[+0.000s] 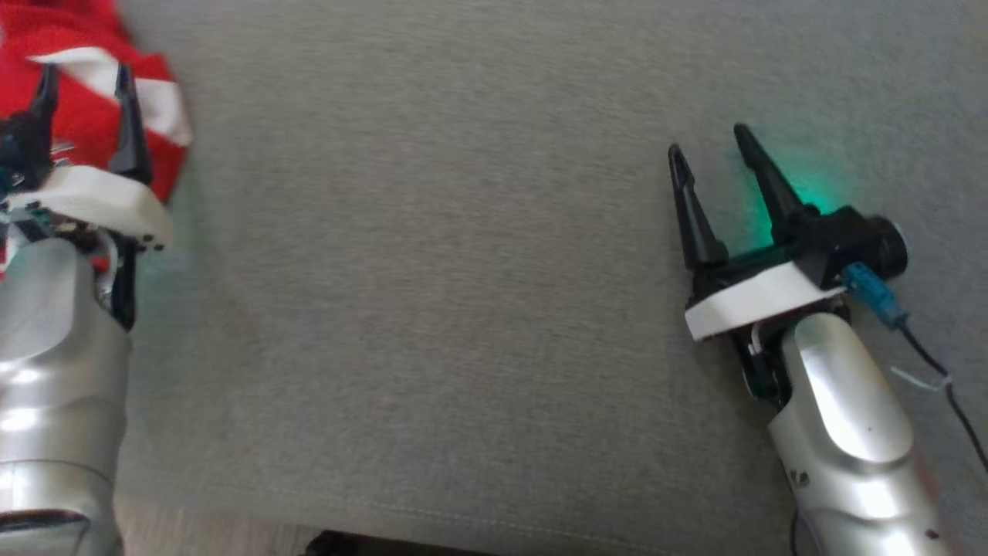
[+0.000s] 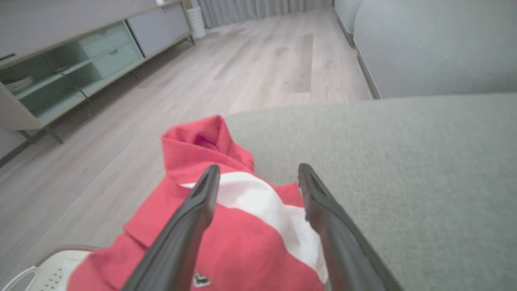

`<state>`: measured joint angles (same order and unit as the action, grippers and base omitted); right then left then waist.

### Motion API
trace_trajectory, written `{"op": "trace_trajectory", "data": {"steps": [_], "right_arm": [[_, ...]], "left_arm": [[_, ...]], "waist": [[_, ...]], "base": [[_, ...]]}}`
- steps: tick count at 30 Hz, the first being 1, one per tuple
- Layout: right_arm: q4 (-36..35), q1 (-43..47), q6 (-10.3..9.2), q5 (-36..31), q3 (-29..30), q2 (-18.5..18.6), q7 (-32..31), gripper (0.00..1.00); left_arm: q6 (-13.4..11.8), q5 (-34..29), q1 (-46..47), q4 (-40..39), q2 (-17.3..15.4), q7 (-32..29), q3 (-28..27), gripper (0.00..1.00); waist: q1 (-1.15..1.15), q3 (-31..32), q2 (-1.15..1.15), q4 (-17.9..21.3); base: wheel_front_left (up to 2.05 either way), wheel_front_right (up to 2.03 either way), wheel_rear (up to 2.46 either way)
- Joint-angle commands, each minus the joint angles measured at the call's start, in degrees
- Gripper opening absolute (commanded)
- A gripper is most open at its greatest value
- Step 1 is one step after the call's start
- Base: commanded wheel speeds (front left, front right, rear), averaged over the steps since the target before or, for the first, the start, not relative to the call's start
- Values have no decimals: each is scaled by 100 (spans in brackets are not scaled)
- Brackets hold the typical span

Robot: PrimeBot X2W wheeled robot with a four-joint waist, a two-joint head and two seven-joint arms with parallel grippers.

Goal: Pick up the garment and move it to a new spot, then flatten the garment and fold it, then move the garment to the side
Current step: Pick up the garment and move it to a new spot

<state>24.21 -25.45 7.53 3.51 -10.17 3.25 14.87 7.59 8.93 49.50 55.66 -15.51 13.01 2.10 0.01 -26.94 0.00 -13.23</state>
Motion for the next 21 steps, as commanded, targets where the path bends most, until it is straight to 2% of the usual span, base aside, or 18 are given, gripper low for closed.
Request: {"op": "trace_trajectory", "data": {"steps": [1, 5, 9, 10, 15, 21], "right_arm": [[20, 84, -4, -21, -15, 10, 13, 100], [-50, 30, -4, -27, 24, 6, 13, 100], [-82, 30, -4, -39, 114, 9, 13, 100], [-78, 34, -4, -42, 133, 13, 13, 100], [-30, 91, -4, -14, 211, 1, 13, 100], [89, 222, -4, 164, 226, -25, 13, 100]], "left_arm": [[-12, 42, 139, 16, -480, -24, -117, 100], [-95, 58, 324, 617, -641, -112, -103, 100], [-212, 15, 451, 944, -628, -41, -36, 97], [-220, 1, 478, 993, -595, -20, -3, 0], [-345, -164, 677, 621, -625, 176, 153, 0], [-293, -418, 745, -1004, -701, 196, 379, 0]], "waist": [[-1, -227, 0, 234], [-1, -348, 0, 385], [-1, -383, 0, 402], [-1, -378, 0, 390], [-1, -159, 0, 316], [-1, 407, 0, 316]], "base": [[0, 0, 0], [0, 0, 0], [0, 0, 0], [0, 0, 0], [0, 0, 0], [0, 0, 0]]}}
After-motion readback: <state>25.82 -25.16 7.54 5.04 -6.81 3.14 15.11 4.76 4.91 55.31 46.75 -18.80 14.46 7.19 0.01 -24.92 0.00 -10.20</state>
